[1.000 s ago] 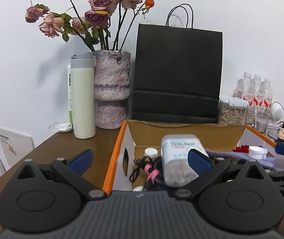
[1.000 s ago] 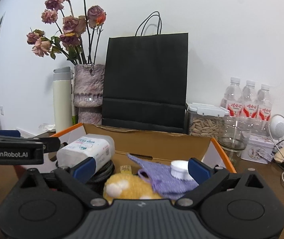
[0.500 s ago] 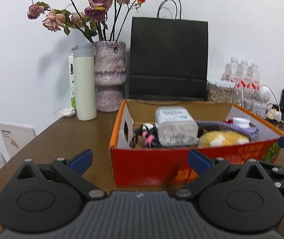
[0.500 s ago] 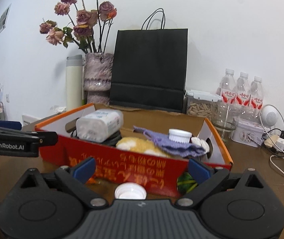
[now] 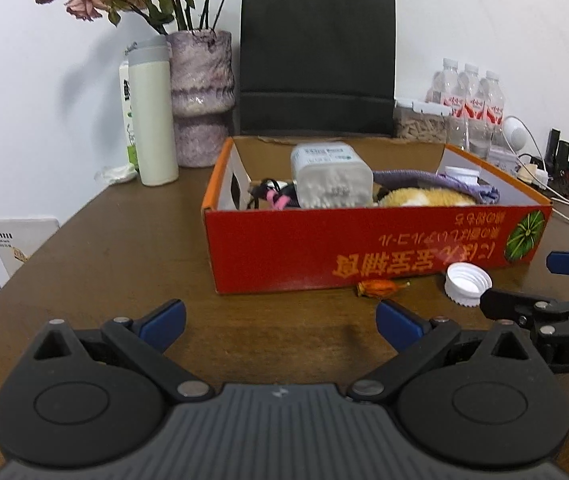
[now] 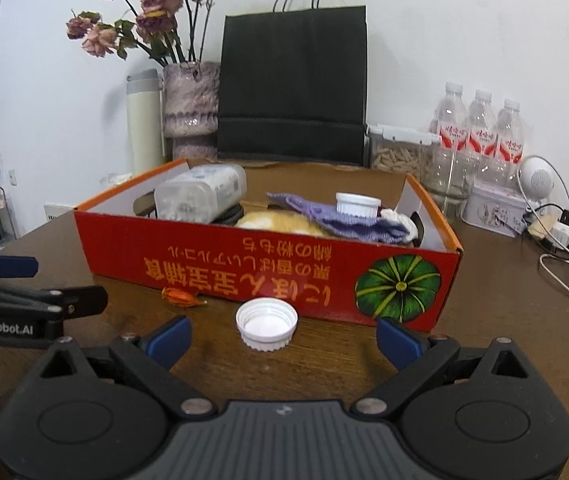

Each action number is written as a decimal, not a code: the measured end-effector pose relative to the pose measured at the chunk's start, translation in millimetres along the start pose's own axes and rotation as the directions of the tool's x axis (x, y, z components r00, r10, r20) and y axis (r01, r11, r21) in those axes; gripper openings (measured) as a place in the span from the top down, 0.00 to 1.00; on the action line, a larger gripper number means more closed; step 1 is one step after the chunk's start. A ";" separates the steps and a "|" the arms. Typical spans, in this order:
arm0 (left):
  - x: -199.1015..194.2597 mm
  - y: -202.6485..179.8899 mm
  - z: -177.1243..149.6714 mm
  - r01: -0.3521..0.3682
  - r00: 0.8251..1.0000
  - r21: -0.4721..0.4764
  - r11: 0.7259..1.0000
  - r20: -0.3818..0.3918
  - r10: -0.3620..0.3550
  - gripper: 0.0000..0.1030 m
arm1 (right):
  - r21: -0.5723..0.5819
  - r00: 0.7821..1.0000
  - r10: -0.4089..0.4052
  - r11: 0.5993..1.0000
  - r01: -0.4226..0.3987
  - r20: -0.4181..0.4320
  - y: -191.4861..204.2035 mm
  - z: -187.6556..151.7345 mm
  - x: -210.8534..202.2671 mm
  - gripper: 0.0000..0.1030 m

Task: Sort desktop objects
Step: 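Grasp the large ridged white cap with the right tool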

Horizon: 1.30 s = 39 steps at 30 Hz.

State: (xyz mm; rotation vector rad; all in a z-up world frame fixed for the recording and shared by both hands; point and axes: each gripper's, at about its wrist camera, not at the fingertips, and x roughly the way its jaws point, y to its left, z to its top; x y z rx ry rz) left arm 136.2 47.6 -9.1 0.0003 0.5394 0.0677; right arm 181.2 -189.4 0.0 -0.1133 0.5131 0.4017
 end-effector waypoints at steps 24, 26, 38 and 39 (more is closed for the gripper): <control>18.4 11.3 -1.3 -0.004 0.994 -0.064 0.998 -0.112 -0.003 0.00 | 0.063 0.990 0.017 0.998 -0.008 -0.137 1.9 14.2 47.3 0.36; 19.0 11.8 -1.5 -0.004 0.993 -0.067 0.998 -0.117 -0.004 0.00 | 0.060 0.991 0.016 0.998 -0.008 -0.135 3.3 14.9 48.5 0.41; 21.7 13.2 -1.9 -0.004 0.991 -0.075 0.997 -0.135 -0.006 0.00 | 0.044 0.992 0.030 0.999 -0.025 -0.122 6.8 14.7 45.7 0.62; 21.7 13.3 -1.9 -0.004 0.991 -0.075 0.997 -0.135 -0.006 0.00 | 0.046 0.992 0.031 0.999 -0.026 -0.121 6.3 14.6 45.4 0.62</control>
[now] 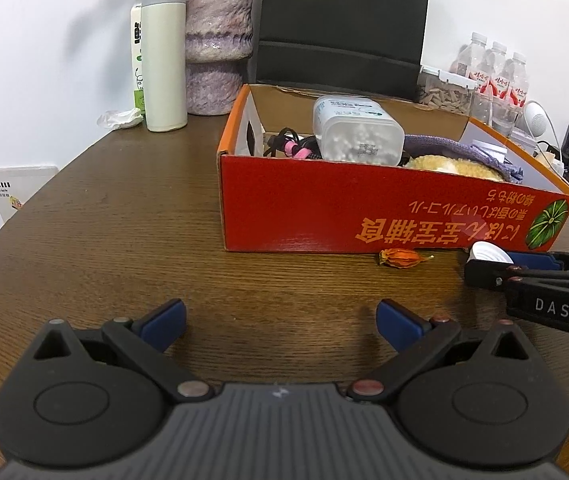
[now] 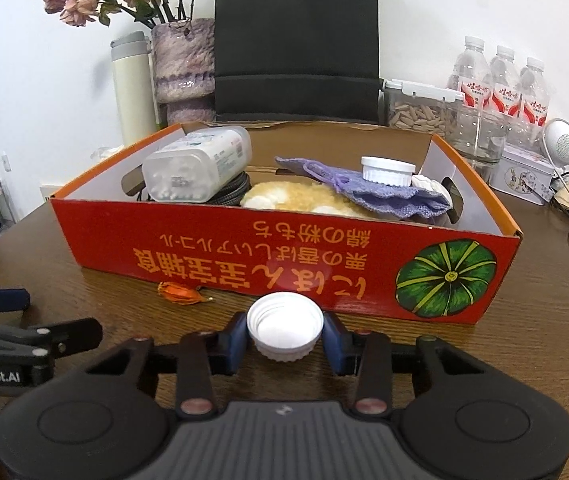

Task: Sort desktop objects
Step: 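Grasp the large ridged white cap with the right tool, then carry the white cap toward the box while the left grasps the orange flower bud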

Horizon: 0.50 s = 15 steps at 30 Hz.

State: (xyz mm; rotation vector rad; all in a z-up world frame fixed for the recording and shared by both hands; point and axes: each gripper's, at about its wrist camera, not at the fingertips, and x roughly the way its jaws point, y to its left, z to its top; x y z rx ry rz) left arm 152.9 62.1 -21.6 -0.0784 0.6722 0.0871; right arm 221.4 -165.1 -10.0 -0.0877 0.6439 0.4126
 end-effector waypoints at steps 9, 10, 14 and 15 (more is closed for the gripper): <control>2.7 -10.3 0.2 -0.001 1.000 0.027 1.000 -0.001 0.001 0.00 | -0.005 0.999 0.009 1.000 -0.009 0.036 -7.0 0.5 -13.5 0.62; 3.4 -14.5 0.7 -0.007 1.000 0.034 0.999 0.001 0.007 0.00 | -0.002 0.999 0.012 1.000 -0.012 0.037 -8.6 0.7 -14.8 0.62; 7.7 -33.9 6.2 0.017 1.000 0.036 0.999 0.003 -0.017 0.00 | -0.005 0.999 0.013 1.000 -0.013 0.047 -14.0 0.1 -20.4 0.62; 9.4 -39.7 8.1 0.017 1.000 0.036 0.999 0.007 -0.017 0.00 | -0.006 0.999 0.012 1.000 -0.011 0.049 -16.3 -0.2 -21.6 0.62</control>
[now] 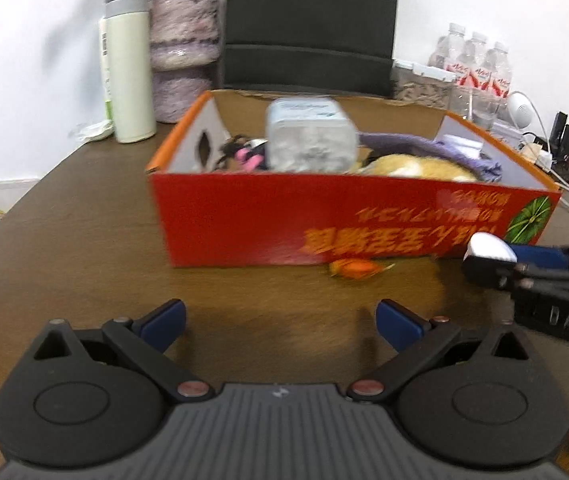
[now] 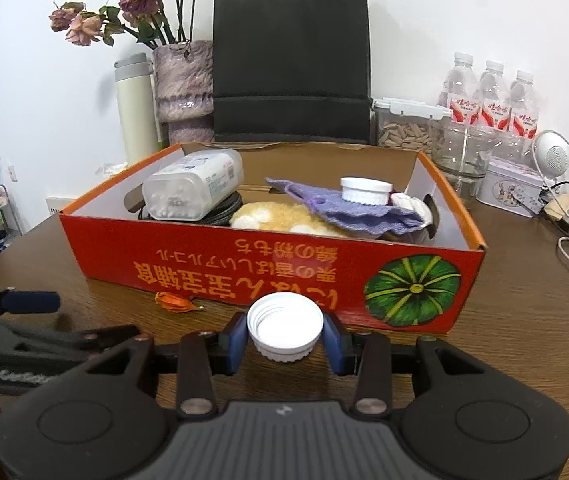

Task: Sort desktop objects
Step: 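Carry the white cap toward the box while the left grasps the orange flower bud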

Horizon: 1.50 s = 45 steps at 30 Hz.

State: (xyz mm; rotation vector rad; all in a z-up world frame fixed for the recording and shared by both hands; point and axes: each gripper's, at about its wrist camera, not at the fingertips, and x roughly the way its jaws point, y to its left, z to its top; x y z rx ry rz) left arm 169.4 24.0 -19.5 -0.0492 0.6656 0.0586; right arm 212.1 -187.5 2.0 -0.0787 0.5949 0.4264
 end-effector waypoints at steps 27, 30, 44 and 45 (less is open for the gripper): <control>29.1 -43.7 17.4 -0.065 0.998 -0.027 0.998 0.015 0.065 0.36 | 0.054 0.999 -0.051 0.997 0.050 0.012 -35.9 -6.9 -6.0 0.62; 27.4 -42.1 16.8 -0.057 0.998 -0.022 0.998 0.021 0.058 0.58 | 0.053 0.999 -0.051 0.997 0.051 0.013 -35.6 -6.9 -6.2 0.62; 15.3 -32.4 11.0 -0.002 0.999 -0.048 0.999 0.034 0.003 0.59 | 0.046 0.999 -0.046 0.998 0.046 0.015 -31.0 -7.4 -8.1 0.62; 13.5 -31.5 10.3 0.000 0.999 -0.048 0.999 0.038 0.002 0.59 | 0.044 0.999 -0.045 0.998 0.044 0.018 -30.6 -7.5 -8.4 0.62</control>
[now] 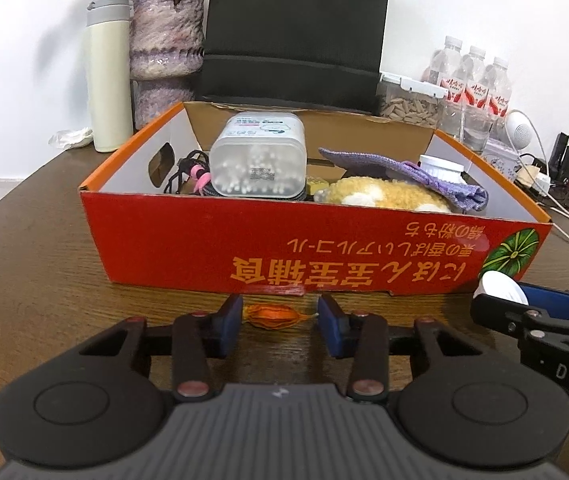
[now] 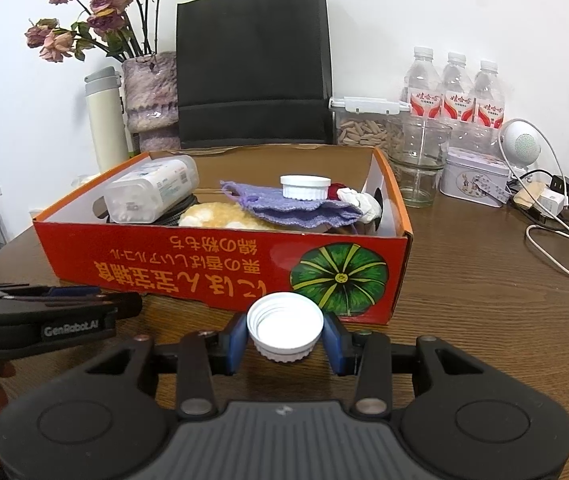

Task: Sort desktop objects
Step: 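Carry the white cap toward the box while the left grasps the orange flower bud, then lower the white cap and orange bud into the box and open both tools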

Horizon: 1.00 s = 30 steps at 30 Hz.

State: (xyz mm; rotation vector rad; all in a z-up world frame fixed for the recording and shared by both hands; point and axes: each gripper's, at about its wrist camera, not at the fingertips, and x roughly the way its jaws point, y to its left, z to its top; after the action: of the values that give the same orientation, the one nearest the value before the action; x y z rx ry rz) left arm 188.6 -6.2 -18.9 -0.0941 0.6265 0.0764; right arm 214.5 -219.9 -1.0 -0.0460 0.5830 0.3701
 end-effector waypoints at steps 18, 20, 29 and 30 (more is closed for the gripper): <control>-66.0 8.9 15.6 0.092 0.976 0.006 0.996 0.195 -0.091 0.59 | -0.025 0.987 0.071 0.997 -0.068 0.142 21.3 13.2 -34.4 0.62; -68.3 6.9 22.5 0.091 0.971 0.014 0.996 0.219 -0.092 0.59 | -0.013 0.984 0.067 0.998 -0.065 0.165 22.0 20.1 -37.0 0.62; -55.8 7.2 51.8 0.099 0.958 -0.003 0.995 0.272 -0.095 0.59 | 0.025 0.977 0.040 0.999 -0.046 0.211 24.9 48.8 -21.0 0.62; -53.8 7.4 55.2 0.101 0.956 -0.004 0.995 0.278 -0.096 0.59 | 0.031 0.977 0.037 0.999 -0.044 0.212 24.1 52.2 -17.8 0.62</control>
State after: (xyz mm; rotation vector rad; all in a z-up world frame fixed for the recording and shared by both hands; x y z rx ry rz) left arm 176.6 5.0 56.8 -0.1294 0.3397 -0.0015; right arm 219.9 -195.6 53.7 0.0392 0.3802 0.3988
